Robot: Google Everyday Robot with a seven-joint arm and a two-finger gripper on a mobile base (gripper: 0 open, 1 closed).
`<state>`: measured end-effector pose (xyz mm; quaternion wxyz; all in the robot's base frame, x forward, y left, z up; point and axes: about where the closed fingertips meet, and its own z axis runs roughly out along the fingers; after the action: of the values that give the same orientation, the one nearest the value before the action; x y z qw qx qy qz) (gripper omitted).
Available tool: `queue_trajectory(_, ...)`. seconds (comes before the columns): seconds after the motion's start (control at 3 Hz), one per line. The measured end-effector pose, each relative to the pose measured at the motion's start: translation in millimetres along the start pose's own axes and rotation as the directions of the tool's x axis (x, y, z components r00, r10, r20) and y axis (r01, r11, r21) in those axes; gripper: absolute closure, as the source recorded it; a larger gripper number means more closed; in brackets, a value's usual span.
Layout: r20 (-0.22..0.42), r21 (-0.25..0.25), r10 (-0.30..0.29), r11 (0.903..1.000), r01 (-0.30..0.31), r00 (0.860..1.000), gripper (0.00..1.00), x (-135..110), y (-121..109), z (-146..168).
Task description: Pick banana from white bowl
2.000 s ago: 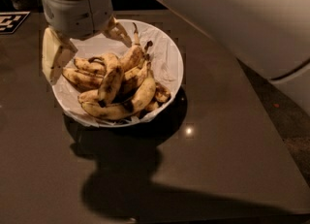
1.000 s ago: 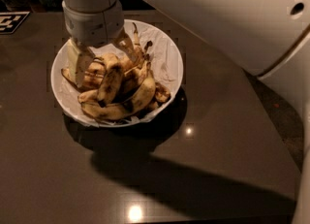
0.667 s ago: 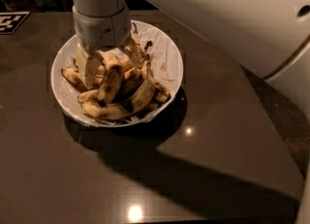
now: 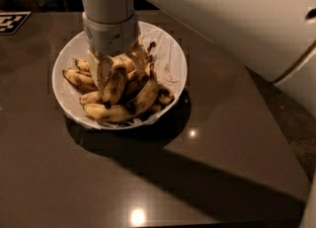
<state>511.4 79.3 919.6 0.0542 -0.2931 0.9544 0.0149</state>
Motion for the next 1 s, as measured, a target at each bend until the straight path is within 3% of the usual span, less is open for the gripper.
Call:
queue_trajectory(0.67, 0.032, -0.008, -0.001, 1.0, 0.001, 0.999, 0.95, -6.0, 2.5, -1.8)
queue_trajectory(1.0, 0.095, -0.045, 0.027, 0.9987, -0.023, 0.995, 1.0, 0.3, -0.2, -18.1)
